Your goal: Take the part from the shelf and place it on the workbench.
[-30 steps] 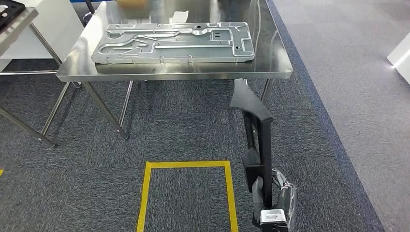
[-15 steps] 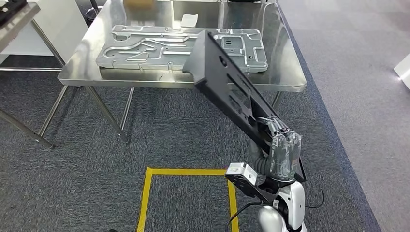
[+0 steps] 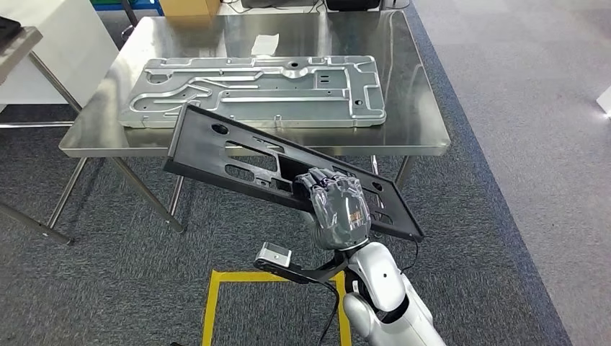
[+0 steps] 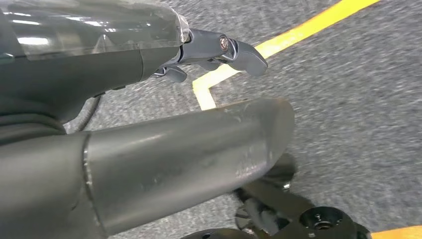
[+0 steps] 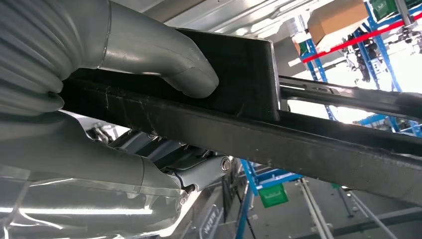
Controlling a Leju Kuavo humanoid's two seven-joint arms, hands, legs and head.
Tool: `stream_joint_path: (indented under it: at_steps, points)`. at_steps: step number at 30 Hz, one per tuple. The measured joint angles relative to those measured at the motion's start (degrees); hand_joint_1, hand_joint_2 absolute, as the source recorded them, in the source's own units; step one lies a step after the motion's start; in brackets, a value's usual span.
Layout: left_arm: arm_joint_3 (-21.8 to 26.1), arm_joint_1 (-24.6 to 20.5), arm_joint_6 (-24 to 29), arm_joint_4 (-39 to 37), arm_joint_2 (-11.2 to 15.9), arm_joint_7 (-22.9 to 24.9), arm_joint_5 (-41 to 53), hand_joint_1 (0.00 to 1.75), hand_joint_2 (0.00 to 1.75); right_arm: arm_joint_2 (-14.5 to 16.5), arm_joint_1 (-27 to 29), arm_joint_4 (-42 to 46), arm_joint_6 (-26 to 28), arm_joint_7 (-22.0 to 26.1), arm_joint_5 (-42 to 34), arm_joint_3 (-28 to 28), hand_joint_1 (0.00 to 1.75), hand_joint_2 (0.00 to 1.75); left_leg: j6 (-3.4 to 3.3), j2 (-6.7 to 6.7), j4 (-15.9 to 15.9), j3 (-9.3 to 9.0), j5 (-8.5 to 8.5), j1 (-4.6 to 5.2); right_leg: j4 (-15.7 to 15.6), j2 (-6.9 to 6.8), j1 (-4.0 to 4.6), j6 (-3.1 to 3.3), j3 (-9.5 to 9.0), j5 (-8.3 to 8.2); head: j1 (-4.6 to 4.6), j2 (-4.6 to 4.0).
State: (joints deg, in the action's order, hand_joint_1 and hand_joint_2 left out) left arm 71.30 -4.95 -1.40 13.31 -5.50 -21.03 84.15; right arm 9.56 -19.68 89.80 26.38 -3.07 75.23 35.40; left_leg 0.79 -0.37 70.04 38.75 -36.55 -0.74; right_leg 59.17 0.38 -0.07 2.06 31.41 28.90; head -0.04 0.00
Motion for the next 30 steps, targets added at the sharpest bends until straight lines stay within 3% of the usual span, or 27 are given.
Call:
stream_joint_path:
  at_steps: [2,3,4,7,9,10,12,14,15,16,18,19,20,23,25,26,28,29,30]
  points:
    - [0.0,0.2,0.0,0.0,0.1,0.0,0.0,0.0,0.0,-0.1,-0.3,-0.6,-0.2,-0.1,0.2,0.5,1.75,1.75,-0.67,0.01,-6.2,-0.22,7.91,0.21,0.0,0.14,0.14,-0.27,-1.69,1.54,0.01,0.0]
    - [0.0,0.3,0.0,0.0,0.2,0.0,0.0,0.0,0.0,-0.2,-0.6,-0.8,-0.7,-0.3,0.7,0.7,1.75,1.75,-0.93,0.0,-8.2,-0.49,10.99,0.42,0.0,0.28,0.2,-0.57,-2.21,2.16,0.05,-0.01]
    - [-0.1,0.4,-0.1,0.0,0.2,0.1,0.1,0.0,0.0,-0.3,-1.1,-1.2,-1.8,-0.9,2.3,1.2,1.75,1.75,-1.2,-0.01,-9.2,-0.66,12.95,0.63,0.0,0.44,0.21,-0.93,-2.65,2.59,0.05,-0.01]
    - [-0.5,0.0,-0.4,-0.1,0.3,0.2,0.8,0.0,0.0,-0.8,-4.2,-2.9,-6.9,-5.8,10.6,3.7,1.75,1.75,-2.08,-0.07,-10.2,-2.04,12.59,0.64,1.7,0.53,0.17,-2.06,-2.5,1.89,-0.16,0.0]
    - [-1.0,-0.3,-0.6,-0.1,0.4,0.3,1.0,0.0,0.0,-2.2,-8.3,-5.0,-10.1,-11.0,13.6,7.3,1.75,1.75,-2.72,-0.11,-10.9,-3.42,12.17,0.41,6.7,0.28,0.1,-2.75,0.63,1.13,-0.1,0.0]
    - [-1.2,-0.4,-0.6,-0.1,0.4,0.4,1.1,0.0,0.0,-3.1,-10.6,-6.4,-11.2,-12.9,14.2,9.7,1.75,1.75,-2.96,-0.11,-11.1,-4.0,11.8,0.39,9.8,0.16,0.0,-3.02,3.04,1.57,-0.02,0.0]
    - [-1.4,-0.5,-0.7,-0.1,0.4,0.7,1.1,0.0,0.0,-4.5,-14.2,-9.2,-12.2,-14.0,14.5,13.8,1.75,1.75,-3.16,-0.13,-11.2,-5.12,10.77,0.39,14.7,0.07,-0.11,-3.38,7.91,4.54,0.03,0.0]
    - [-1.4,-0.4,-0.8,-0.1,0.4,0.9,1.1,0.0,0.0,-5.0,-15.7,-11.4,-12.4,-13.8,14.6,16.4,1.75,1.75,-3.15,-0.32,-11.2,-6.67,9.46,0.39,14.8,-0.05,-0.18,-3.36,10.55,6.41,0.04,0.0]
    - [-1.5,-0.4,-0.8,-0.1,0.4,1.1,1.1,0.0,0.0,-5.1,-16.2,-12.2,-12.6,-13.7,14.6,17.4,1.75,1.75,-3.09,-0.47,-11.2,-7.62,8.74,0.41,12.7,-0.09,-0.17,-3.2,10.77,5.58,0.05,0.0]
    - [-1.6,-0.5,-0.9,-0.1,0.4,1.2,1.1,0.0,0.0,-5.2,-16.8,-12.9,-12.8,-13.6,14.6,18.2,1.75,1.75,-2.99,-0.6,-11.2,-8.58,7.97,0.44,9.4,-0.11,-0.07,-2.9,10.44,3.13,0.06,0.0]
    - [-1.7,-0.5,-0.9,-0.2,0.3,1.4,1.2,0.0,0.0,-5.6,-18.6,-14.3,-13.6,-13.1,14.6,19.9,1.75,1.75,-2.62,-0.87,-11.3,-10.09,6.5,0.59,2.9,-0.04,0.33,-2.0,9.58,-4.18,0.1,0.0]
    - [-1.9,-0.6,-1.0,-0.3,0.2,1.5,1.3,0.0,0.0,-5.9,-19.9,-15.0,-14.0,-12.6,14.6,20.9,1.75,1.75,-2.32,-0.93,-11.5,-10.59,5.89,0.65,1.0,0.04,0.57,-1.56,9.24,-6.79,0.13,0.0]
    - [-2.1,-0.7,-1.0,-0.4,0.2,1.6,1.5,0.0,0.0,-6.2,-21.1,-15.7,-14.3,-11.9,14.6,21.8,1.75,1.75,-1.97,-0.99,-11.6,-11.04,5.69,0.69,0.0,0.17,0.69,-1.14,8.95,-8.02,0.13,0.0]
    - [-2.7,-1.2,-1.3,-0.4,0.3,1.9,1.9,0.0,0.0,-6.6,-24.6,-17.5,-14.8,-9.5,14.6,24.3,1.75,1.75,-0.92,-0.8,-9.5,-11.23,6.62,0.62,-1.3,0.38,0.43,-0.09,6.71,-7.04,0.1,0.0]
    - [-2.9,-1.6,-1.5,-0.4,0.3,2.0,2.0,0.0,0.0,-6.7,-26.6,-18.8,-14.8,-8.4,14.6,25.9,1.75,1.75,-0.42,-0.51,-4.0,-8.15,6.49,0.42,-1.8,0.34,0.15,0.36,4.92,-6.09,-0.08,0.0]
    - [-3.0,-1.7,-1.6,-0.4,0.3,2.1,2.0,0.0,0.0,-6.7,-27.3,-19.5,-14.8,-8.0,14.6,26.5,1.75,1.75,-0.15,-0.37,-0.7,-5.87,5.39,0.32,-1.9,0.32,0.1,0.49,4.18,-5.46,-0.16,-0.01]
    - [-3.1,-1.6,-1.6,-0.4,0.4,2.2,2.0,0.0,0.0,-6.7,-28.0,-20.6,-14.8,-7.6,14.6,27.4,1.75,1.75,0.43,-0.2,3.4,-1.62,1.28,0.06,-1.9,0.35,0.0,0.42,2.58,-4.01,-0.2,0.0]
    - [-3.2,-1.5,-1.6,-0.4,0.4,2.2,2.0,0.0,0.0,-6.7,-28.0,-21.0,-14.9,-7.5,14.6,27.7,1.75,1.75,0.75,-0.11,3.4,-0.33,-0.28,-0.08,-1.9,0.38,-0.08,0.31,1.64,-3.22,-0.2,0.0]
    - [-3.2,-1.5,-1.6,-0.4,0.4,2.3,2.0,0.0,0.0,-6.7,-28.1,-21.4,-14.9,-7.4,14.6,28.0,1.75,1.75,1.03,-0.04,2.0,0.34,-0.48,-0.23,-1.9,0.4,-0.16,0.13,0.62,-2.39,-0.21,0.0]
